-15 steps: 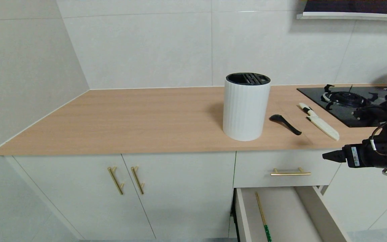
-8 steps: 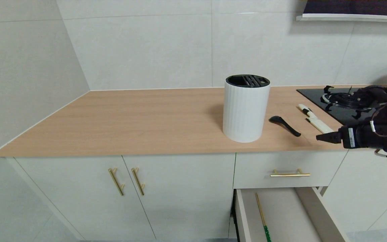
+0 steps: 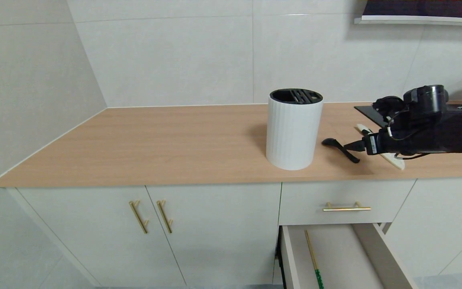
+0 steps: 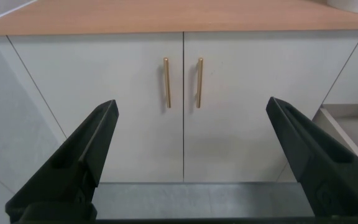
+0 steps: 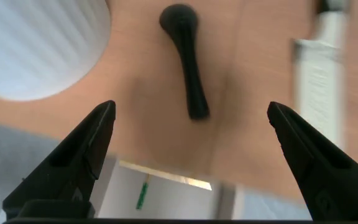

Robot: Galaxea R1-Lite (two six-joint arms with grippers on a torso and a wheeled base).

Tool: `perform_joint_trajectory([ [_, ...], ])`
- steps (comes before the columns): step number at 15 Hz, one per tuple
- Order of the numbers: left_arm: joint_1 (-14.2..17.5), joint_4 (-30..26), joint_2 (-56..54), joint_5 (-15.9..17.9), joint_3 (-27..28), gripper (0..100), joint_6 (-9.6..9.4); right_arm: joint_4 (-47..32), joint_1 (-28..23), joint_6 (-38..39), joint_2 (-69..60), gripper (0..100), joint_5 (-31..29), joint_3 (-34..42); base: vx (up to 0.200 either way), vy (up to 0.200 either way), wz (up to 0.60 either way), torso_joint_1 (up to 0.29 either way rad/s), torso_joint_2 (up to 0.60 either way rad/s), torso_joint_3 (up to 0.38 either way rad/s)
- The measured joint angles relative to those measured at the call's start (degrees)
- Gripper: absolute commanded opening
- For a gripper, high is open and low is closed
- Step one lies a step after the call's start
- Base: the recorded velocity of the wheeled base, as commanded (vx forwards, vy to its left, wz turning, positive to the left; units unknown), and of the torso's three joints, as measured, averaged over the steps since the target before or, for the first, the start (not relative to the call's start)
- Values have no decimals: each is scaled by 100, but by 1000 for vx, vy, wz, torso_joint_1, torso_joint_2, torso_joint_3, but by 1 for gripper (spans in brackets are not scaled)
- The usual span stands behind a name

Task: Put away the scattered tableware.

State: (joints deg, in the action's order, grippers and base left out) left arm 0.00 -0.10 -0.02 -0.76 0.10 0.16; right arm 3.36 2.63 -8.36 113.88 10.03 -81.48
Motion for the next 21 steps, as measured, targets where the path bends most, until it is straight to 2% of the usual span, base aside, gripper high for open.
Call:
perform_joint_trajectory([
  [3, 0, 0, -2, 0, 0, 100, 0, 119, 21, -23, 463, 100, 37, -222, 0, 0, 0, 0, 0, 0],
  [8, 0, 0, -2, 0, 0, 100, 0, 752, 76, -23, 1023, 100, 39, -294, 0, 0, 0, 0, 0, 0],
  [12, 0, 0, -2, 2, 0, 100, 0, 851, 69, -9, 1235, 100, 39, -380, 0, 0, 0, 0, 0, 0],
  [13, 0, 0, 0, 0, 0, 100, 0, 873, 69, -11, 1267, 0, 37, -396, 0, 0, 0, 0, 0, 0],
  [21, 0, 0, -2, 0, 0, 100, 0, 870, 69, 24, 1320, 0, 33, -405, 0, 0, 0, 0, 0, 0],
])
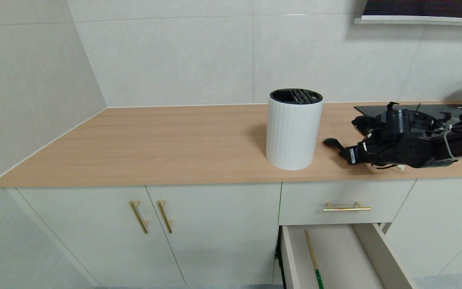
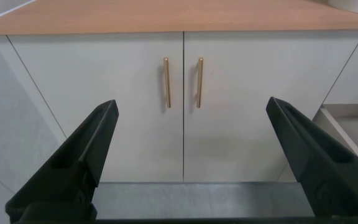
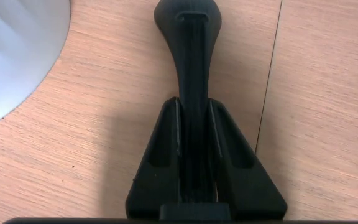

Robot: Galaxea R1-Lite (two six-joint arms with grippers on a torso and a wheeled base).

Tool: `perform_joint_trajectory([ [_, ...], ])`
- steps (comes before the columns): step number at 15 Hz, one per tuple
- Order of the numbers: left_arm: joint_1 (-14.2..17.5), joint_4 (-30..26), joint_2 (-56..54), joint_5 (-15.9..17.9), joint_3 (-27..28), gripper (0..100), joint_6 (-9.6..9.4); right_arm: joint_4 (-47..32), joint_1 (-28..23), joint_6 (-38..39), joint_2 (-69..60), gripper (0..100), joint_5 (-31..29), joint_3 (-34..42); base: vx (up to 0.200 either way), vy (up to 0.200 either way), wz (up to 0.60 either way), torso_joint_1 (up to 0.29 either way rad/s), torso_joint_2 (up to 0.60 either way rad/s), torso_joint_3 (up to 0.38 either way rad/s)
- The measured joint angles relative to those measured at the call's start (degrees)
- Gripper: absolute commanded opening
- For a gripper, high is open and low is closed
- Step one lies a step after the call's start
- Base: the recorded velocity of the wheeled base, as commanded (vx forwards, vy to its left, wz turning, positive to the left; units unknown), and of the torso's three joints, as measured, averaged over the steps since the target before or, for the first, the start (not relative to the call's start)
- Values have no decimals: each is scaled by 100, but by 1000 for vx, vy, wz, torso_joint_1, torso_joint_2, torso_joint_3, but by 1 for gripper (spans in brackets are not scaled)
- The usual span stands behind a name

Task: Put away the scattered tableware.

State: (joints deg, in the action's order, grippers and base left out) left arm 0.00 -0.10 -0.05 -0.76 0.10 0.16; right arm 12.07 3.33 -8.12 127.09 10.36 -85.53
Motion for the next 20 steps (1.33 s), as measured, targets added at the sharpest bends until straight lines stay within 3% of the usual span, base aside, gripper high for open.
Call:
perform_joint_trajectory([
  [5, 0, 0, 0, 7, 0, 100, -2, -115, 0, 783, -424, 0, -235, 221, 0, 0, 0, 0, 0, 0],
  [9, 0, 0, 0, 5, 0, 100, -2, -204, 0, 1035, -1985, 0, -366, 1681, 0, 0, 0, 0, 0, 0],
  [10, 0, 0, 2, 2, 0, 100, -2, -351, 11, 1134, -2469, 0, -528, 2142, 0, 0, 0, 0, 0, 0],
  [14, 0, 0, 0, 5, 0, 100, 0, -2287, 521, 1909, -3946, 0, -1235, 3237, 0, 0, 0, 0, 0, 0],
  [20, 0, 0, 0, 2, 0, 100, -2, -2263, 841, 2026, -4344, 0, -1342, 3824, 0, 0, 0, 0, 0, 0],
])
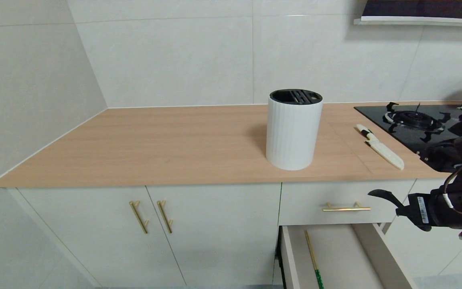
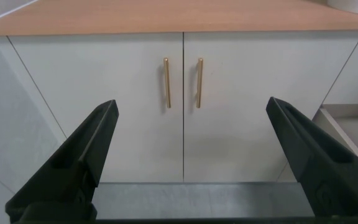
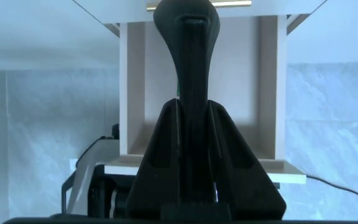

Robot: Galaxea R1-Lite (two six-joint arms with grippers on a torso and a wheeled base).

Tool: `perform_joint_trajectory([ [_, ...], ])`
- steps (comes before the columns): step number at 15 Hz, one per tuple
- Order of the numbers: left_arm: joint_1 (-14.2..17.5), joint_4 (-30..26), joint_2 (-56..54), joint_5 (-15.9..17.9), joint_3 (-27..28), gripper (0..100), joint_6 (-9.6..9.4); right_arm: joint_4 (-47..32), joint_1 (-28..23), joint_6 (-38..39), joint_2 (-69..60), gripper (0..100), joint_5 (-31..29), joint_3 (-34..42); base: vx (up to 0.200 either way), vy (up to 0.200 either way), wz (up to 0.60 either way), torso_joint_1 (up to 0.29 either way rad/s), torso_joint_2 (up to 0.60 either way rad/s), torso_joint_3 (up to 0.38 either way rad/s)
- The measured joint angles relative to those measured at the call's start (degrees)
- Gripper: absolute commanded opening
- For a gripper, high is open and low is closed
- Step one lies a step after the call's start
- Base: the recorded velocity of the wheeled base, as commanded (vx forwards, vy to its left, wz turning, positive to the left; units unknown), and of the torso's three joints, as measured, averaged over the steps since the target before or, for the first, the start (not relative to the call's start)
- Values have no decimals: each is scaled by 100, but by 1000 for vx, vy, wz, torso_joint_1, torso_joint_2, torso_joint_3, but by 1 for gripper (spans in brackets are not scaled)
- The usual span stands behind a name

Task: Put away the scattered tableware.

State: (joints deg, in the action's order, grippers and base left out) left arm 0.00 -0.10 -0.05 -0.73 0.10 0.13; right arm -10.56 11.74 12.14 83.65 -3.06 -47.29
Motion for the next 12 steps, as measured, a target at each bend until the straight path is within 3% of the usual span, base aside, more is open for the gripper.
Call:
perform_joint_trajectory([
  [4, 0, 5, 0, 2, -2, 100, 2, 9, 2, -33, 20, 0, -9, 73, 0, 0, 0, -109, 288, 185],
  [12, 0, 5, 2, 0, 0, 100, 2, 110, 2, -46, 271, 0, -61, 160, 0, 0, 0, -153, 470, 314],
])
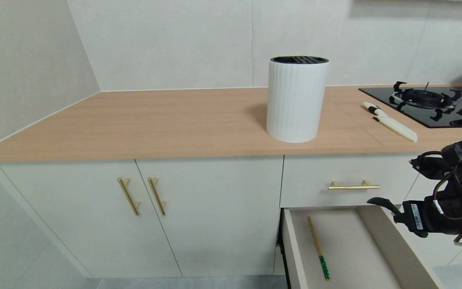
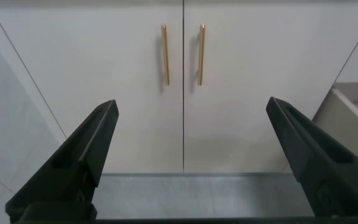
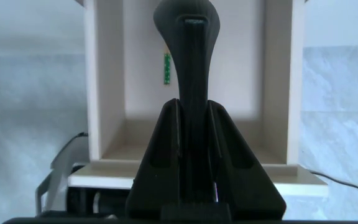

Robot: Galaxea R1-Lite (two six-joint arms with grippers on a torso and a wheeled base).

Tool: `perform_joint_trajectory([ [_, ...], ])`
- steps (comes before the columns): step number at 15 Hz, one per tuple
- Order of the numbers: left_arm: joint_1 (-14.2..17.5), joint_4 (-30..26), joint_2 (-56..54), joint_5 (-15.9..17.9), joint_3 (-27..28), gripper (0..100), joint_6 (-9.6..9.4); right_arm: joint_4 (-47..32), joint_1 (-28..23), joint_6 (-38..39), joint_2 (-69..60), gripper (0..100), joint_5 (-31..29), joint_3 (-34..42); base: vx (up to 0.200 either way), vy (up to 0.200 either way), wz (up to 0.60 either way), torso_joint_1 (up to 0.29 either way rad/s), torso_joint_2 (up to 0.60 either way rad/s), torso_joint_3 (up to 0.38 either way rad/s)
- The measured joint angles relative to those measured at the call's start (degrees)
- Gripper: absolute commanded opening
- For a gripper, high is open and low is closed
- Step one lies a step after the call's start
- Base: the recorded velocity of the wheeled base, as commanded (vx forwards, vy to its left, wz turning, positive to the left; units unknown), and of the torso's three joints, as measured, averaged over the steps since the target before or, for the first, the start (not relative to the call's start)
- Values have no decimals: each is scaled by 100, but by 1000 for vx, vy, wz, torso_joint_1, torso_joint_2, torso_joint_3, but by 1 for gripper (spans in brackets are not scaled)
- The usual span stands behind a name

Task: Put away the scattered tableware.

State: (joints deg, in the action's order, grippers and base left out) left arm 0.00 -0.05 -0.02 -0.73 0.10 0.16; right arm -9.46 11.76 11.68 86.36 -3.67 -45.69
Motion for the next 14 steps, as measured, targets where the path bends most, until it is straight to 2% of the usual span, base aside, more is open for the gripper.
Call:
perform_joint_trajectory([
  [9, 0, -6, -2, 5, 0, 100, 0, 0, 9, -2, 346, 0, -2, 35, 0, 0, 0, -74, 427, 345],
  [14, 0, -2, -2, 2, 0, 100, 0, 416, 9, -87, 521, 0, -12, 160, 0, 0, 0, -4, 57, 43],
])
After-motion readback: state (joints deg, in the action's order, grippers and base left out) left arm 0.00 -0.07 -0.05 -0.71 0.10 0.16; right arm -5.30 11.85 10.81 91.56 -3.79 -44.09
